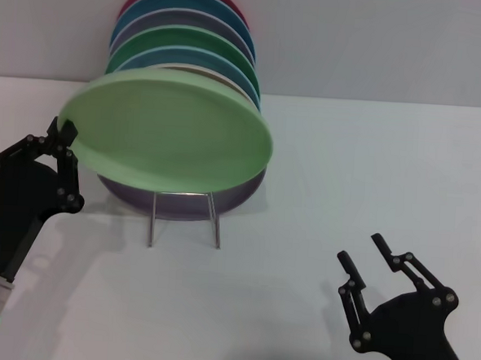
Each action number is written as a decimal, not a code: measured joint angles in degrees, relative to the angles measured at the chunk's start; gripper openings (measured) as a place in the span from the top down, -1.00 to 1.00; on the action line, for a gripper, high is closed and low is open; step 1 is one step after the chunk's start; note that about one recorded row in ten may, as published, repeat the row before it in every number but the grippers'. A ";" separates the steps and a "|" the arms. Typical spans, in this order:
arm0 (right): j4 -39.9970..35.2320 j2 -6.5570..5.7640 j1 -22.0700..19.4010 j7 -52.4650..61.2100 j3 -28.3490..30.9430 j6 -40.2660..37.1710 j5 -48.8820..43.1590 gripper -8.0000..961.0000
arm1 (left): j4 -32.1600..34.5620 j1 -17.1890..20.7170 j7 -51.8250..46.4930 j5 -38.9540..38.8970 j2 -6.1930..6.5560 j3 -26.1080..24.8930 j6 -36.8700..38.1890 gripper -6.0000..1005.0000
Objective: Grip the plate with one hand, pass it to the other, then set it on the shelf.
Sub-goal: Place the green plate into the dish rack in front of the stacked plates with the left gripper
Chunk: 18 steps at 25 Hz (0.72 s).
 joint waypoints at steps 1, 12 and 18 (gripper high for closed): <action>-0.03 0.00 -0.02 -0.03 0.19 -0.02 0.01 0.27 | 0.32 0.00 0.20 0.00 0.00 0.04 -0.18 0.77; -0.66 0.05 -0.10 -0.23 0.76 -0.02 0.04 0.28 | 1.33 0.09 3.62 0.25 -0.13 0.93 -5.71 0.73; -0.75 0.08 -0.04 -0.25 0.88 0.39 0.05 0.27 | 1.21 0.03 3.63 0.25 -0.12 1.52 -8.70 0.71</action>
